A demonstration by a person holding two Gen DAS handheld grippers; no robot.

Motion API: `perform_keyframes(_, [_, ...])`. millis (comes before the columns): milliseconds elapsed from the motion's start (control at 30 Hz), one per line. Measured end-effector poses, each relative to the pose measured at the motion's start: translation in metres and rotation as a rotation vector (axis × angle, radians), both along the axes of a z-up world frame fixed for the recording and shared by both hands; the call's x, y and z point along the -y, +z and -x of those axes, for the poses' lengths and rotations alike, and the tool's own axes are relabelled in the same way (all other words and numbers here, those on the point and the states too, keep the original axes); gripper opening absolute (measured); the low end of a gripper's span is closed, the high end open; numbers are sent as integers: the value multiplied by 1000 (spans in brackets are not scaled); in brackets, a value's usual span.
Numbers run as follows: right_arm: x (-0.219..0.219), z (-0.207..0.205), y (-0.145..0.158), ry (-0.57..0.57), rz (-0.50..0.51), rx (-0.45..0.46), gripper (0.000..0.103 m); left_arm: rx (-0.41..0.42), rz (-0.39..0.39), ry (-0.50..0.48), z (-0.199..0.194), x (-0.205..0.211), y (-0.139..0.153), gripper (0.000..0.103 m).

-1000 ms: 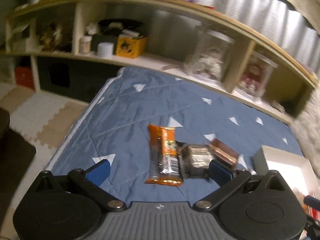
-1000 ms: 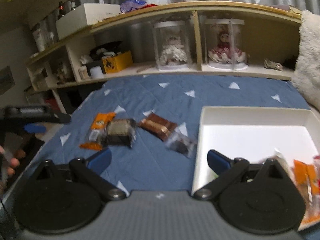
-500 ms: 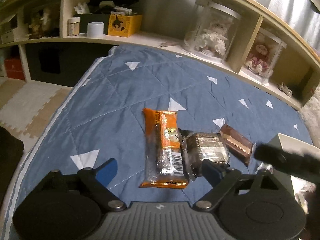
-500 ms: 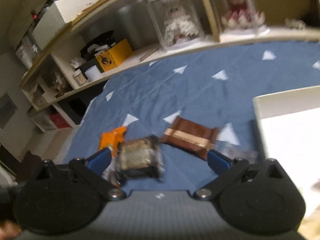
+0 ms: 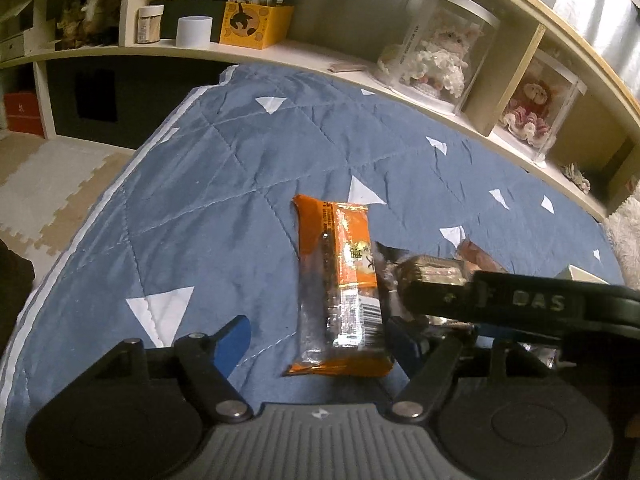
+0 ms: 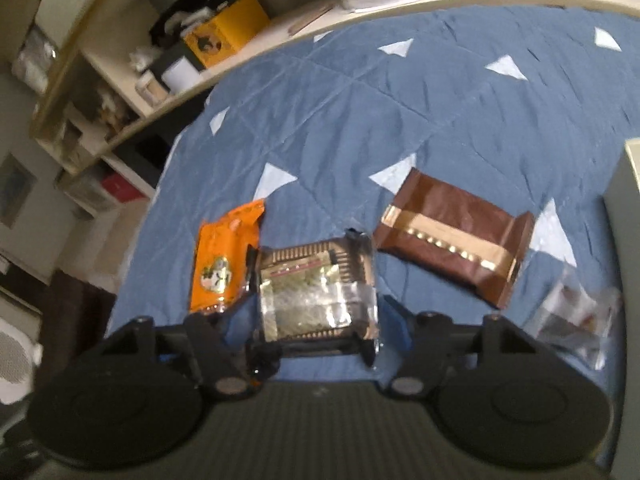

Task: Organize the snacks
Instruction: 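Grasp the square gold cake packet with right tool while left tool grasps orange bar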

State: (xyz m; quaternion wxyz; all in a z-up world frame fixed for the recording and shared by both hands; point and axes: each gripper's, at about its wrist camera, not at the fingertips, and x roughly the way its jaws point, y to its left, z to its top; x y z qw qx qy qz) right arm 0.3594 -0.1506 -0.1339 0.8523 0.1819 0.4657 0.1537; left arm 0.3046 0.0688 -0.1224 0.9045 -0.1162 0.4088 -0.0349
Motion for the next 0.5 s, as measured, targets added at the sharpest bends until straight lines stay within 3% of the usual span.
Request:
perform_keyframes(167, [21, 23, -1, -33, 28, 14, 70, 11, -1, 4, -1, 4, -4, 75])
perform_keyframes(333, [35, 55, -6, -10, 56, 11, 70, 35, -52, -14, -2, 13, -10, 73])
perform_keyframes(400, [40, 70, -8, -2, 54, 8, 70, 33, -69, -27, -2, 16, -9, 54])
perform_keyframes(500, [41, 90, -9, 23, 73, 14, 70, 3, -77, -50, -1, 18, -5, 48])
